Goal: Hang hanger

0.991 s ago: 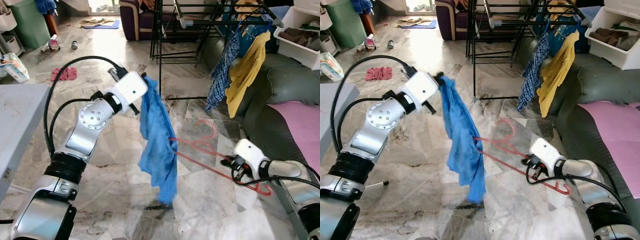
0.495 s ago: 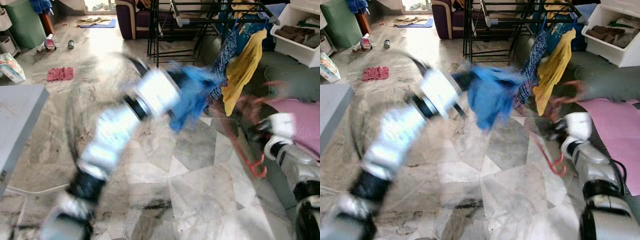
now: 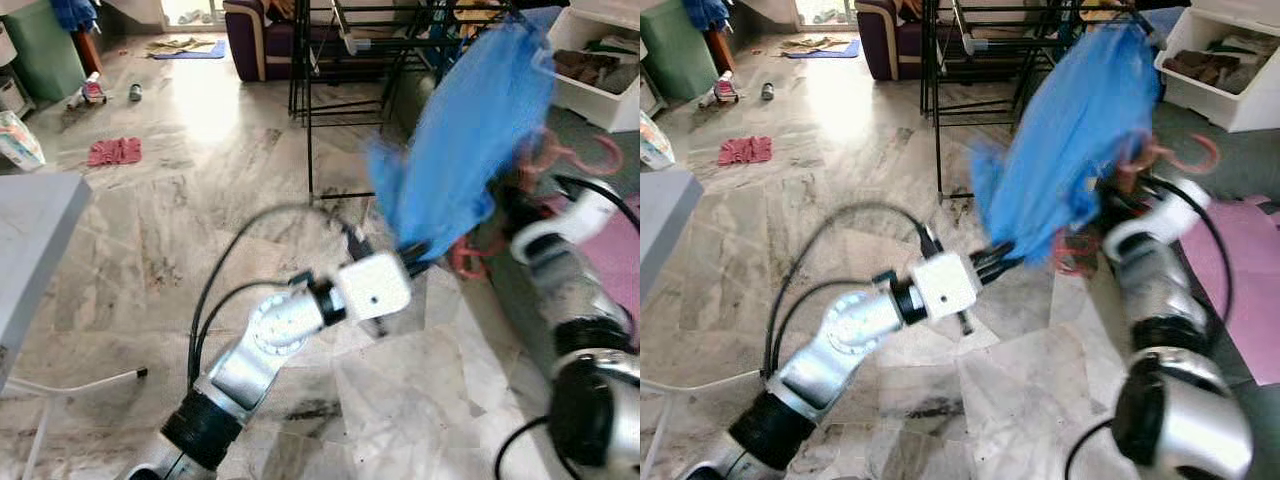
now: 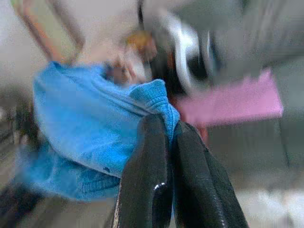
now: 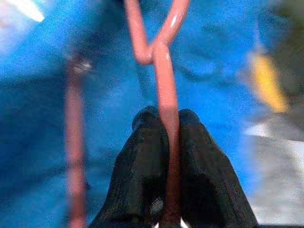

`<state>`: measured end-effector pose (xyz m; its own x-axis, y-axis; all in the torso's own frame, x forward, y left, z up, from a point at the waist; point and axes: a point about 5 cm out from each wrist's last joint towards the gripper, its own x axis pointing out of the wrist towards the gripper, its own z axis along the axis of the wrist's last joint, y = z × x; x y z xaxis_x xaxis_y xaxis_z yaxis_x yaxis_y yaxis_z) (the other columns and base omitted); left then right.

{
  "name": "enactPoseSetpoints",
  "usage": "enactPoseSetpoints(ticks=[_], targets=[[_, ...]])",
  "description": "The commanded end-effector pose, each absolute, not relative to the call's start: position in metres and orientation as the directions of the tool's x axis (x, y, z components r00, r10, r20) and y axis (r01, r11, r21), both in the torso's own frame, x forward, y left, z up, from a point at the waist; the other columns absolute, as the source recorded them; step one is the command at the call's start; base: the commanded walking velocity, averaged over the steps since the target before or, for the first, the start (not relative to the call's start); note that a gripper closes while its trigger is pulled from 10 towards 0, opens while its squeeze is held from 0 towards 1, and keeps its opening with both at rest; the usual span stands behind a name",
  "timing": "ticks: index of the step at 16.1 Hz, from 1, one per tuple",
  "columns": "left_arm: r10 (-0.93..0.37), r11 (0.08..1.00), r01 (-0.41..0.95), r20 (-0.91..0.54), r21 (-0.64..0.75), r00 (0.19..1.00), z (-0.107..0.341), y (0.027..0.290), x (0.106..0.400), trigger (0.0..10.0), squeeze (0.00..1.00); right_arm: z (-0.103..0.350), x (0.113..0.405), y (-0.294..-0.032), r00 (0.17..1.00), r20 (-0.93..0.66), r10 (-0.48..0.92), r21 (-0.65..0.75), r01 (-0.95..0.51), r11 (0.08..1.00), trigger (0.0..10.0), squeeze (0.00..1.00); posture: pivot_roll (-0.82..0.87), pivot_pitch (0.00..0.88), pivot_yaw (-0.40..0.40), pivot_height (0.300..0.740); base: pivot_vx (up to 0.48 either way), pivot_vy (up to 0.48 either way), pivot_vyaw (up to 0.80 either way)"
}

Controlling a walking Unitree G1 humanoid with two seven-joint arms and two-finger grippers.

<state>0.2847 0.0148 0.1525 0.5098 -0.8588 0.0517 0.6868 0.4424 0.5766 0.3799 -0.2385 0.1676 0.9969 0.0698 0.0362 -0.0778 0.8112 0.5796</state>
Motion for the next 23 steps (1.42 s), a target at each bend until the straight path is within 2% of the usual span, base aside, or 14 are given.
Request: enactPoseSetpoints(ticks=[1, 4, 5, 6, 8, 9, 10, 12, 14, 15, 16, 18, 21, 23], targets=[[-0.839, 0.446, 0.682, 0.005, 0.579, 0.545, 0.136, 0.018, 0.286, 10.0, 0.0, 0.188, 0.382, -0.227, 0.982, 0.125, 0.141, 0.544, -0.187, 0.818, 10.0, 0.0, 0.05, 0.069, -0.056, 0.74, 0.0, 0.0, 0.0], [-0.719, 0.53, 0.66, -0.13, 0.533, 0.682, 0.1, 0.035, 0.291, 10.0, 0.0, 0.191, 0.379, -0.209, 0.979, 0.104, 0.176, 0.53, -0.204, 0.823, 10.0, 0.0, 0.03, 0.07, -0.056, 0.74, 0.0, 0.0, 0.0], [-0.714, 0.541, 0.665, -0.136, 0.515, 0.687, 0.096, 0.035, 0.289, 10.0, 0.0, 0.18, 0.377, -0.201, 0.974, 0.001, 0.228, 0.461, -0.203, 0.864, 10.0, 0.0, 0.03, 0.071, -0.058, 0.74, 0.0, 0.0, 0.0], [-0.732, 0.531, 0.68, -0.13, 0.507, 0.669, 0.097, 0.031, 0.285, 10.0, 0.0, 0.165, 0.368, -0.186, 0.931, -0.086, 0.356, 0.26, -0.324, 0.91, 10.0, 0.0, 0.03, 0.071, -0.063, 0.74, 0.0, 0.0, 0.0], [-0.748, 0.524, 0.687, -0.115, 0.504, 0.654, 0.099, 0.026, 0.284, 10.0, 0.0, 0.152, 0.361, -0.18, 0.9, -0.168, 0.402, 0.21, -0.366, 0.907, 10.0, 0.0, 0.03, 0.072, -0.07, 0.74, 0.0, 0.0, 0.0], [-0.758, 0.524, 0.692, -0.099, 0.498, 0.645, 0.103, 0.021, 0.284, 10.0, 0.0, 0.147, 0.365, -0.191, 0.93, -0.199, 0.307, 0.186, -0.272, 0.944, 10.0, 0.0, 0.03, 0.072, -0.072, 0.74, 0.0, 0.0, 0.0], [-0.751, 0.532, 0.687, -0.098, 0.496, 0.653, 0.105, 0.017, 0.285, 10.0, 0.0, 0.147, 0.367, -0.197, 0.943, -0.216, 0.252, 0.244, -0.198, 0.949, 10.0, 0.0, 0.03, 0.069, -0.074, 0.74, 0.0, 0.0, 0.0], [-0.753, 0.541, 0.69, -0.088, 0.481, 0.652, 0.107, 0.012, 0.284, 10.0, 0.0, 0.147, 0.363, -0.191, 0.916, -0.252, 0.311, 0.229, -0.256, 0.939, 10.0, 0.0, 0.03, 0.067, -0.076, 0.74, 0.0, 0.0, 0.0], [-0.753, 0.546, 0.687, -0.08, 0.479, 0.654, 0.108, 0.009, 0.285, 10.0, 0.0, 0.144, 0.362, -0.203, 0.933, -0.286, 0.218, 0.1, -0.197, 0.975, 10.0, 0.0, 0.02, 0.066, -0.077, 0.74, 0.0, 0.0, 0.0], [-0.765, 0.551, 0.696, -0.054, 0.461, 0.642, 0.113, 0.006, 0.284, 10.0, 0.0, 0.159, 0.37, -0.222, 0.983, -0.177, 0.054, 0.084, -0.039, 0.996, 10.0, 0.0, 0.02, 0.066, -0.075, 0.74, 0.0, 0.0, 0.0], [-0.773, 0.547, 0.701, -0.044, 0.457, 0.632, 0.115, 0.004, 0.283, 10.0, 0.0, 0.164, 0.371, -0.225, 0.989, -0.145, 0.028, 0.075, -0.017, 0.997, 10.0, 0.0, 0.02, 0.066, -0.075, 0.74, 0.0, 0.0, 0.0], [-0.835, 0.492, 0.75, -0.002, 0.441, 0.55, 0.124, -0.006, 0.273, 10.0, 0.0, 0.193, 0.379, -0.233, 0.997, 0.017, -0.069, 0.152, 0.066, 0.986, 10.0, 0.0, 0.02, 0.06, -0.073, 0.74, 0.0, 0.0, 0.0], [-0.874, 0.447, 0.78, 0.032, 0.438, 0.484, 0.132, -0.014, 0.266, 10.0, 0.0, 0.219, 0.393, -0.236, 0.968, 0.111, -0.225, 0.272, 0.188, 0.944, 10.0, 0.0, 0.02, 0.053, -0.074, 0.74, 0.0, 0.0, 0.0], [-0.876, 0.443, 0.779, 0.027, 0.444, 0.482, 0.132, -0.014, 0.265, 10.0, 0.0, 0.228, 0.399, -0.231, 0.963, 0.123, -0.242, 0.311, 0.194, 0.93, 10.0, 0.0, 0.03, 0.052, -0.077, 0.74, 0.0, 0.0, 0.0]])
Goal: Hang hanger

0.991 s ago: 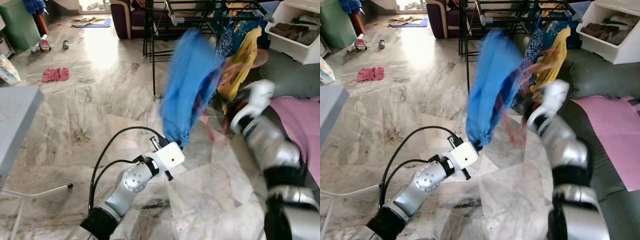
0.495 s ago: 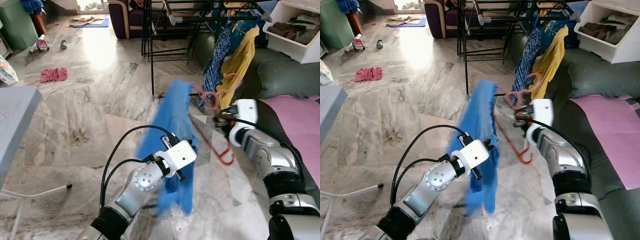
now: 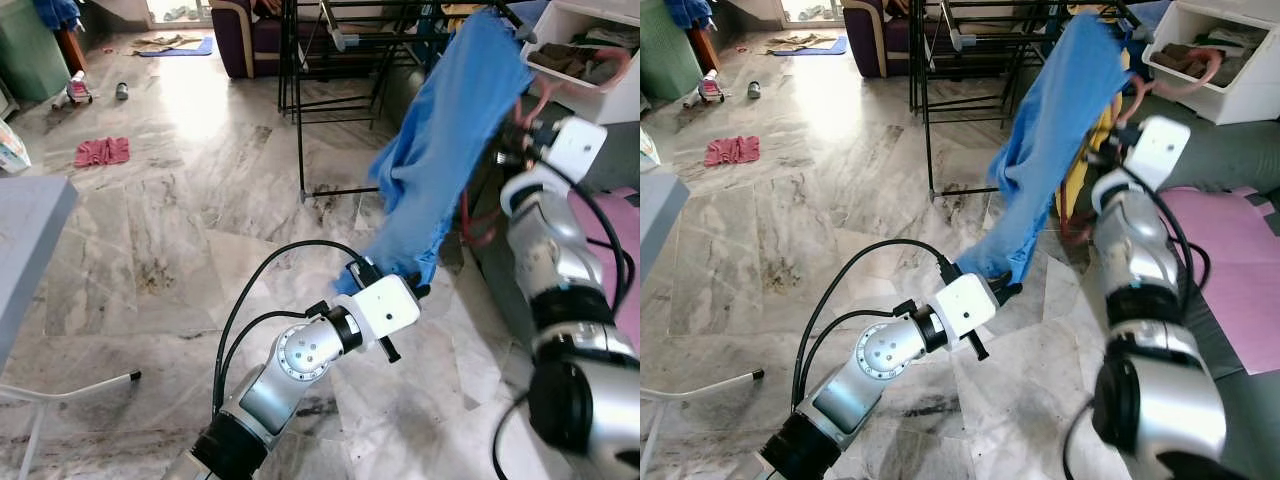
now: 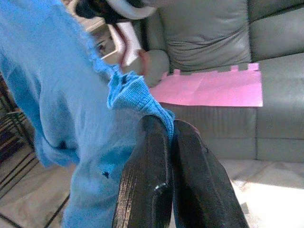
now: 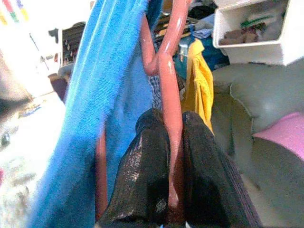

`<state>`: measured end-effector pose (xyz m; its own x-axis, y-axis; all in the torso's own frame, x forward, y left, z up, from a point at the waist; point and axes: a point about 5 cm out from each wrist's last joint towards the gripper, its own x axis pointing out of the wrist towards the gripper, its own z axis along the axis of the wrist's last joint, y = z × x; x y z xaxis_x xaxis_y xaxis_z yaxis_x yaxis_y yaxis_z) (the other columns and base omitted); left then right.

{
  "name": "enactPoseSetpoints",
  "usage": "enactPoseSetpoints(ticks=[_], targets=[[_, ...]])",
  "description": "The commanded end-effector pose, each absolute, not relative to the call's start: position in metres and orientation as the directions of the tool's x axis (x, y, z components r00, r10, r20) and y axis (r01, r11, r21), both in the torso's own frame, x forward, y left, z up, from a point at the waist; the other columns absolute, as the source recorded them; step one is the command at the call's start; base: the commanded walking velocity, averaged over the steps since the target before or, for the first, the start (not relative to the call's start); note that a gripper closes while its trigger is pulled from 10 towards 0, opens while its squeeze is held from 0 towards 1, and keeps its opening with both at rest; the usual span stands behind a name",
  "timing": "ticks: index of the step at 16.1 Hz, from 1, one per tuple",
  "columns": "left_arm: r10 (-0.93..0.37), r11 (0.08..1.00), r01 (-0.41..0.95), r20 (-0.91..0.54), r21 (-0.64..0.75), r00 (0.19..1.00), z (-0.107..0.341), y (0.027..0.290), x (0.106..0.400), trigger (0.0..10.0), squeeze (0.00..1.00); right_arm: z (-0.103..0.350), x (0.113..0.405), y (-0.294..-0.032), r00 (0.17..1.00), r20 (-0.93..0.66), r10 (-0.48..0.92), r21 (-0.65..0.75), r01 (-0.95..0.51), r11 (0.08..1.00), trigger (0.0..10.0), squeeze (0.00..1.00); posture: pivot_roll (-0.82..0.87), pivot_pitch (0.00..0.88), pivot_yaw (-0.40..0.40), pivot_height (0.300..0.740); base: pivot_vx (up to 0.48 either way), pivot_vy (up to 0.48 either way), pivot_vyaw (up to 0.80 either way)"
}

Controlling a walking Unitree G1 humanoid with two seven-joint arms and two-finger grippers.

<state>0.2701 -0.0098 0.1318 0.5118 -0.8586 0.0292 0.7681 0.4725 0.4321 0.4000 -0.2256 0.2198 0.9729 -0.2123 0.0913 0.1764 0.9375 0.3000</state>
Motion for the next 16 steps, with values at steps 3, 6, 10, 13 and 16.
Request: enactPoseSetpoints(ticks=[3, 6, 10, 13, 16], targets=[[-0.876, 0.442, 0.792, 0.011, 0.421, 0.482, 0.127, -0.01, 0.261, 10.0, 0.0, 0.243, 0.408, -0.213, 0.96, 0.186, -0.21, 0.309, 0.145, 0.94, 10.0, 0.0, 0.04, 0.051, -0.08, 0.74, 0.0, 0.0, 0.0], [-0.883, 0.433, 0.797, 0.023, 0.422, 0.468, 0.131, -0.014, 0.259, 10.0, 0.0, 0.243, 0.41, -0.192, 0.969, 0.229, -0.097, 0.129, 0.069, 0.989, 10.0, 0.0, 0.04, 0.055, -0.083, 0.74, 0.0, 0.0, 0.0], [-0.884, 0.444, 0.841, -0.001, 0.307, 0.467, 0.126, -0.006, 0.265, 10.0, 1.0, 0.218, 0.399, -0.199, 0.969, 0.244, -0.037, 0.02, 0.034, 0.999, 10.0, 0.0, 0.03, 0.06, -0.082, 0.74, 0.0, 0.0, 0.0], [-0.87, 0.488, 0.859, 0.012, 0.156, 0.492, 0.123, -0.006, 0.266, 10.0, 1.0, 0.207, 0.393, -0.204, 0.97, 0.244, -0.005, -0.025, 0.011, 1.0, 10.0, 0.0, 0.03, 0.056, -0.084, 0.74, 0.0, 0.0, 0.0], [-0.845, 0.533, 0.842, 0.082, 0.077, 0.528, 0.133, 0.009, 0.267, 10.0, 1.0, 0.188, 0.382, -0.213, 0.974, 0.219, 0.053, -0.092, -0.034, 0.995, 10.0, 0.0, 0.04, 0.057, -0.077, 0.74, 0.0, 0.0, 0.0]])
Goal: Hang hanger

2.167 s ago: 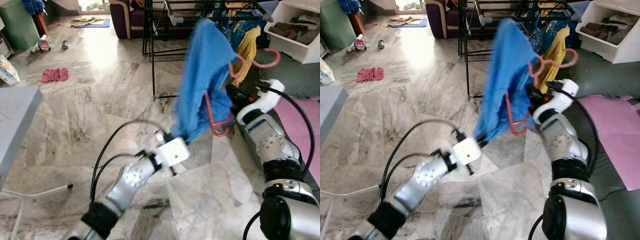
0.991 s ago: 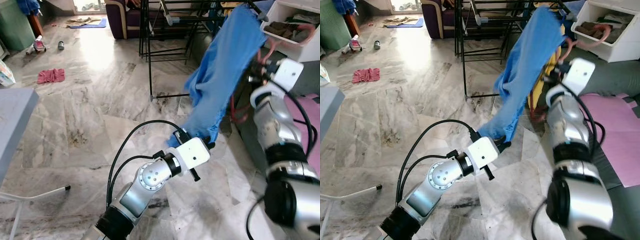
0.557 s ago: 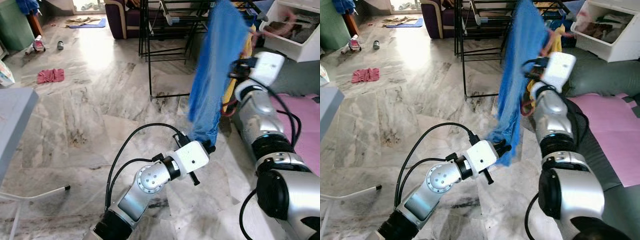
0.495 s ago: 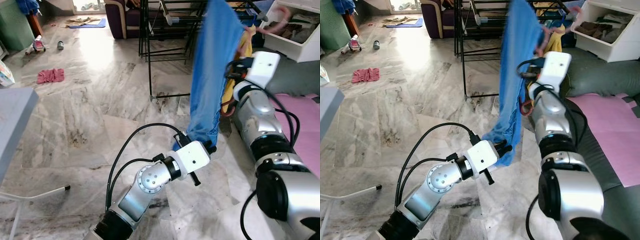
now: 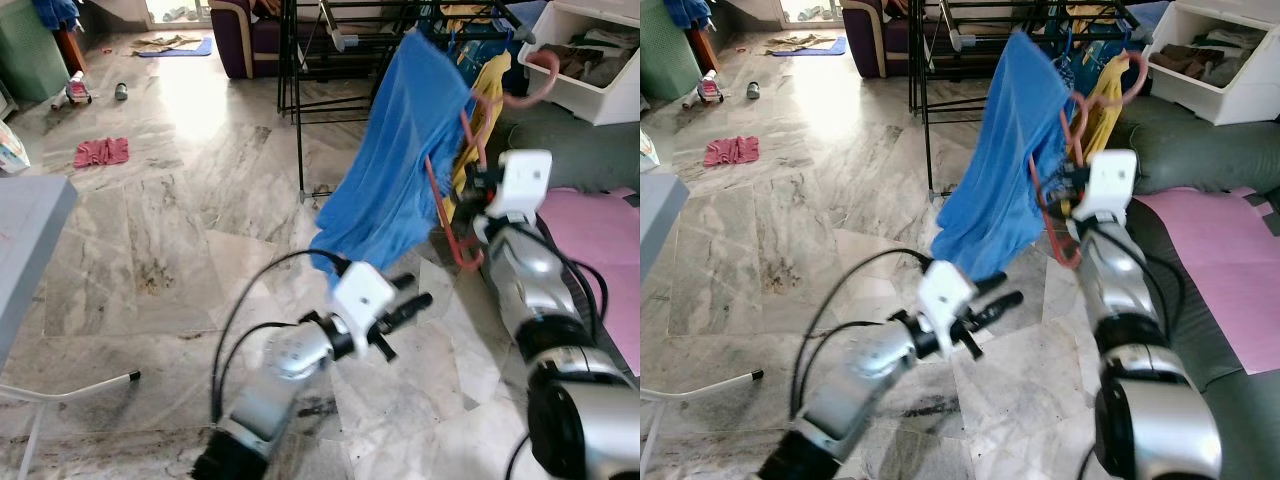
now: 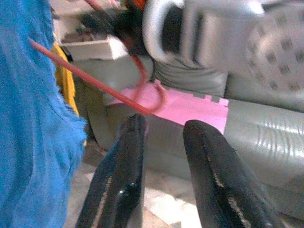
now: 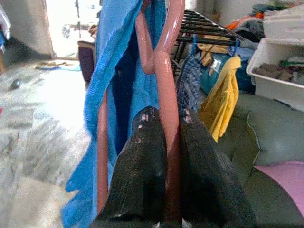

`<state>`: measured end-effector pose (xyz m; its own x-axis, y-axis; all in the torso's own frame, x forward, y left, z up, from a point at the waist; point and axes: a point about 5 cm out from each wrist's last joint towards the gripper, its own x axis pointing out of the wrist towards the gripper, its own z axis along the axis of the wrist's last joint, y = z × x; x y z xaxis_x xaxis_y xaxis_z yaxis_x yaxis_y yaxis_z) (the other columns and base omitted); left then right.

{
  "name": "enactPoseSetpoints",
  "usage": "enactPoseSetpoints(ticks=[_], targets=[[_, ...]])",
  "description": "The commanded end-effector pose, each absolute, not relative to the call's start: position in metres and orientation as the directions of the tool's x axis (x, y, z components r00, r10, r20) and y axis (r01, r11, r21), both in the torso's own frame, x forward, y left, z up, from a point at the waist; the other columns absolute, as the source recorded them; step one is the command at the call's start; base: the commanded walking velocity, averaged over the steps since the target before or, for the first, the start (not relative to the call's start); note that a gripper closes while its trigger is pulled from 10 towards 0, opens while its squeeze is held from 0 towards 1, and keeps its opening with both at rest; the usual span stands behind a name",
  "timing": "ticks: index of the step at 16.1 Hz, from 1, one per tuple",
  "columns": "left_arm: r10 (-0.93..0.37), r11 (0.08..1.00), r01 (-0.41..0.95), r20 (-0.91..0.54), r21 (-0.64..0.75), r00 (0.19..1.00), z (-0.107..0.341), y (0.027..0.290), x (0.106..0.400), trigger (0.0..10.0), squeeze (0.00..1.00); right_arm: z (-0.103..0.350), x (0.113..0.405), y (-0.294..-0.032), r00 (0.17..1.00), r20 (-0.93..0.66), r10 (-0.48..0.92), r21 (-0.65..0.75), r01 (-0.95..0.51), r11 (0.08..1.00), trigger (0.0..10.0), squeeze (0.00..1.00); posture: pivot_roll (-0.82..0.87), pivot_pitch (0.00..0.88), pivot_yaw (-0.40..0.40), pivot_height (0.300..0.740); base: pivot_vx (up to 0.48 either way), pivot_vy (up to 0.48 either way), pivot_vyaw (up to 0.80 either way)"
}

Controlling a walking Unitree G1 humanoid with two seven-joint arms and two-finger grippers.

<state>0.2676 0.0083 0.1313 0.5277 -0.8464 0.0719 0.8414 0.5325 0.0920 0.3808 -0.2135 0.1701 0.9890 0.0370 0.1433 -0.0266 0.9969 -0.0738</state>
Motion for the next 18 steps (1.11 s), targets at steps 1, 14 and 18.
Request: enactPoseSetpoints(ticks=[1, 14, 18], targets=[[-0.838, 0.545, 0.833, 0.087, 0.095, 0.539, 0.134, 0.015, 0.268, 10.0, 1.0, 0.184, 0.38, -0.214, 0.973, 0.218, 0.072, -0.118, -0.047, 0.992, 10.0, 0.0, 0.04, 0.057, -0.077, 0.74, 0.0, 0.0, 0.0], [-0.791, 0.412, 0.46, 0.058, 0.786, 0.61, 0.189, 0.123, 0.324, 10.0, 1.0, 0.152, 0.302, -0.213, 0.716, 0.064, 0.695, -0.249, -0.663, 0.706, 10.0, 0.0, 0.04, 0.067, -0.061, 0.74, 0.0, 0.0, 0.0], [-0.797, 0.332, 0.427, 0.008, 0.841, 0.604, 0.194, 0.135, 0.33, 10.0, 1.0, 0.15, 0.293, -0.208, 0.638, 0.029, 0.769, -0.236, -0.744, 0.626, 10.0, 0.0, 0.05, 0.066, -0.056, 0.74, 0.0, 0.0, 0.0]])
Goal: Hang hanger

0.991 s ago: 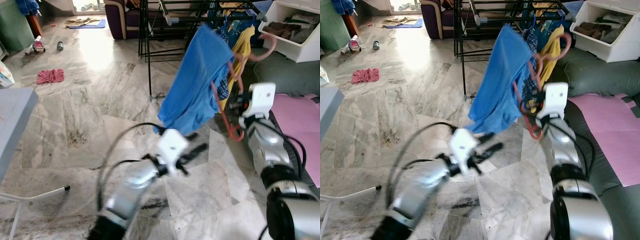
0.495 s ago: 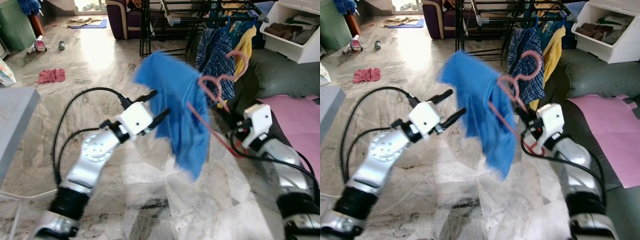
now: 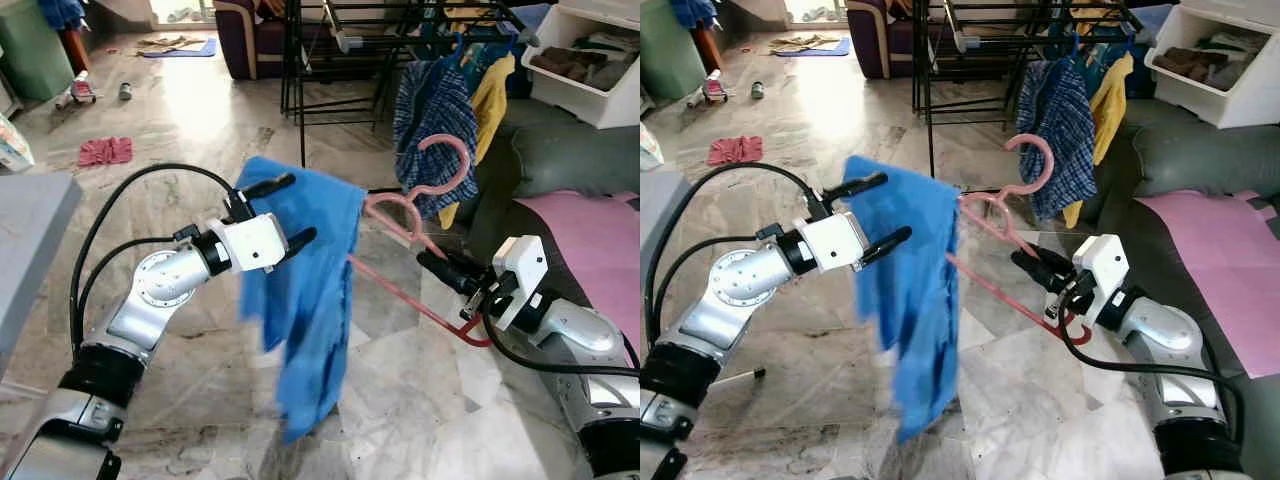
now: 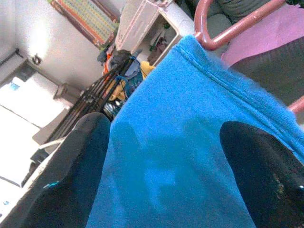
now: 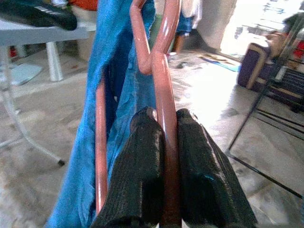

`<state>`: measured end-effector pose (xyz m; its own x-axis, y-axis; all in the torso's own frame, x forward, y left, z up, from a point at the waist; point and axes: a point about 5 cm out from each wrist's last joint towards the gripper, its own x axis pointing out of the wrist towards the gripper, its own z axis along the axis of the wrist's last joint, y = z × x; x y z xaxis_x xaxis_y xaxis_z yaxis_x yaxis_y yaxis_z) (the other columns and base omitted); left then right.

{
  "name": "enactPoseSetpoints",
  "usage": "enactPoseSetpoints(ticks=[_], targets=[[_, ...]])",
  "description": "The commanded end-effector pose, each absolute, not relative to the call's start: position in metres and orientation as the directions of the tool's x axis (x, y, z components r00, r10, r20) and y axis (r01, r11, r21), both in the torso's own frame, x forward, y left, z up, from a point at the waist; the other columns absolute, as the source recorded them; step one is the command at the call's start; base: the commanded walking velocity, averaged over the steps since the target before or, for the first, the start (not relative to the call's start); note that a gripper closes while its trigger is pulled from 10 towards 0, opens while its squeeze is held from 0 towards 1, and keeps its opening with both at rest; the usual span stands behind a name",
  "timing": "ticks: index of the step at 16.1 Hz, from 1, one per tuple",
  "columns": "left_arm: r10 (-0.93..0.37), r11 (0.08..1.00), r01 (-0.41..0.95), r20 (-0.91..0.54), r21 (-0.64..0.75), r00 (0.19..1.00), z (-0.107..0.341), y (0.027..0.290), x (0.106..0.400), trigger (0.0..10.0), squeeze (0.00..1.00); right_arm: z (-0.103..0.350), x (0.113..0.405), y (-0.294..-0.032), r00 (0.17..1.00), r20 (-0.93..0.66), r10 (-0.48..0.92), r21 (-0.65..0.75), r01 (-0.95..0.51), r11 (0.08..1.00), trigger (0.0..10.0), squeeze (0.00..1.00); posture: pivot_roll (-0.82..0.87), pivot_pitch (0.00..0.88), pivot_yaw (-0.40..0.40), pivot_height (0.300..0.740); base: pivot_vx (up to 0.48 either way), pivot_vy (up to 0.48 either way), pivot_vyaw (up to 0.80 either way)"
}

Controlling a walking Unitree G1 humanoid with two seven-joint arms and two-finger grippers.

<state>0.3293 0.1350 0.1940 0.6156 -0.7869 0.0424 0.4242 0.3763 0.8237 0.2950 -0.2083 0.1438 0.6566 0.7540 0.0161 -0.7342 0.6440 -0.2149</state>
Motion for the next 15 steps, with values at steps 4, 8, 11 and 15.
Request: enactPoseSetpoints(ticks=[4, 8, 11, 15], targets=[[-0.802, 0.291, 0.419, -0.02, 0.86, 0.597, 0.195, 0.14, 0.334, 10.0, 1.0, 0.148, 0.289, -0.213, 0.602, -0.063, 0.796, -0.358, -0.758, 0.545, 10.0, 0.0, 0.05, 0.066, -0.051, 0.74, 0.0, 0.0, 0.0], [-0.812, 0.227, 0.481, -0.107, 0.847, 0.573, 0.183, 0.139, 0.337, 10.0, 1.0, 0.156, 0.294, -0.217, 0.627, -0.063, 0.777, -0.465, -0.707, 0.533, 10.0, 0.0, 0.04, 0.066, -0.053, 0.74, 0.0, 0.0, 0.0], [-0.807, 0.138, 0.594, -0.258, 0.793, 0.532, 0.163, 0.143, 0.337, 10.0, 0.0, 0.163, 0.296, -0.215, 0.625, -0.049, 0.779, -0.545, -0.67, 0.504, 10.0, 0.0, 0.04, 0.067, -0.054, 0.74, 0.0, 0.0, 0.0], [-0.801, 0.099, 0.604, -0.297, 0.79, 0.52, 0.163, 0.137, 0.345, 10.0, 0.0, 0.159, 0.293, -0.213, 0.606, -0.08, 0.791, -0.575, -0.676, 0.46, 10.0, 0.0, 0.04, 0.064, -0.052, 0.74, 0.0, 0.0, 0.0]])
